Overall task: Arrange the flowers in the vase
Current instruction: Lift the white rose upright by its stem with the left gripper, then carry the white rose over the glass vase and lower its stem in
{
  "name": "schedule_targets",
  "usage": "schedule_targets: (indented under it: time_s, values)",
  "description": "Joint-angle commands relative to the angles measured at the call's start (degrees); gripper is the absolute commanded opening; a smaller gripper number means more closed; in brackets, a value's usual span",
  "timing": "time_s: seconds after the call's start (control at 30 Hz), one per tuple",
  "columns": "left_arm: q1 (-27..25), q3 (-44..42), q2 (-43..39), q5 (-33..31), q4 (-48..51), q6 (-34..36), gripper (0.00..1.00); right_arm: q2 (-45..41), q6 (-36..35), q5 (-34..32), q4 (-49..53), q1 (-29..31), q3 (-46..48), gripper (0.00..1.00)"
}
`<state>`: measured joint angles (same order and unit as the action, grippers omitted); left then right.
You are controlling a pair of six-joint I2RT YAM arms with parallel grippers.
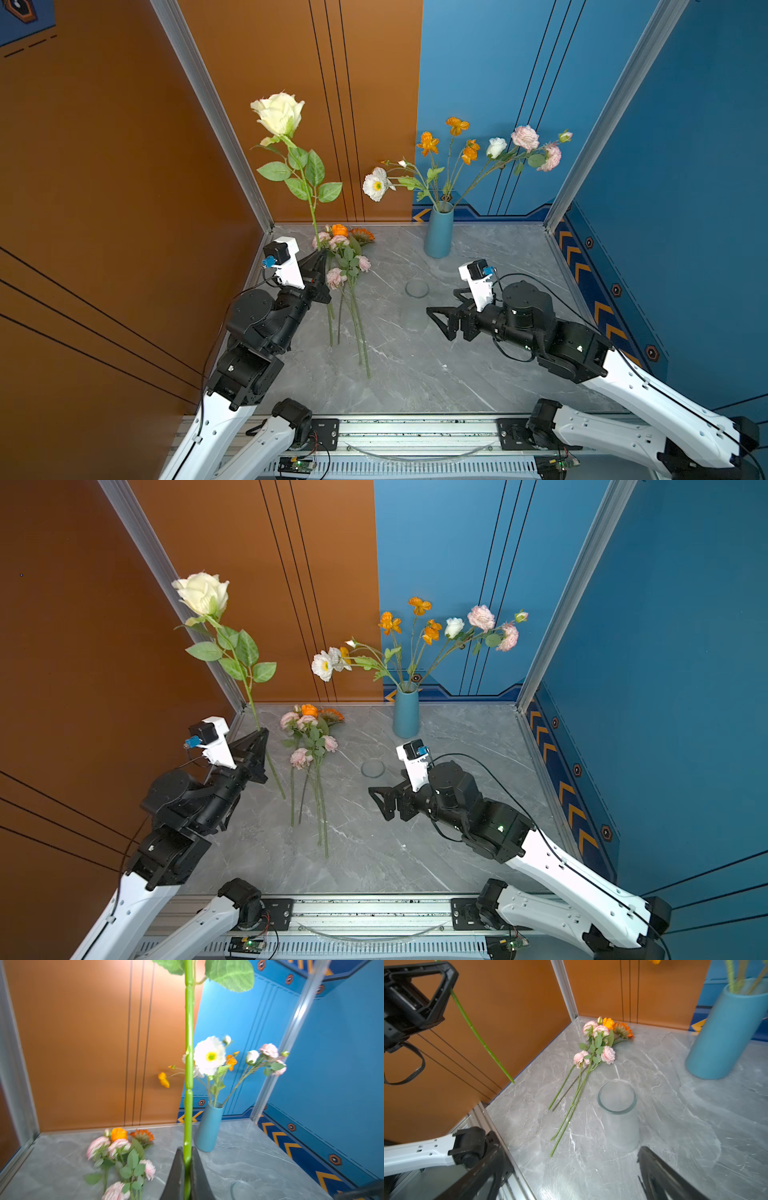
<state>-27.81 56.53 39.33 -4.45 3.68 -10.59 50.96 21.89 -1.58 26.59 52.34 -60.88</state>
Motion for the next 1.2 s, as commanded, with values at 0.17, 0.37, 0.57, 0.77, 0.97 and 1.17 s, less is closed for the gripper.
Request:
schedule_targets:
  time_s: [0.17,0.37,0.57,0.77,0.97,1.17]
  values:
    - [-14.60,8.80,8.39,10.40,-6.58,8.04,0.00,-8.46,3.72,-8.12,7.42,-2.06,5.66,1.00]
    - [-23.09,8.66,17.54,9.33,-18.06,15.08,0.00,-8.03,3.96,-6.76,6.40,-2.84,7.61,1.00]
    - [-22.87,12.90,28.98,12.05,-23.93,15.43,0.00,-6.95,3.16,-5.50,3.68,-2.94,8.86,1.00]
    - [-21.56,13.19,35.20,12.28,-27.01,14.69,0.00,-7.98,2.19,-5.45,2.20,-3.71,10.19,1.00]
    - [-18.62,9.70,38.11,14.14,-32.72,11.80,0.00,-9.34,2.71,-3.52,1.54,-6.08,11.92,1.00]
    - [-16.36,7.29,40.54,15.97,-35.29,10.20,0.00,-8.88,2.81,-2.21,-0.08,-6.70,12.79,1.00]
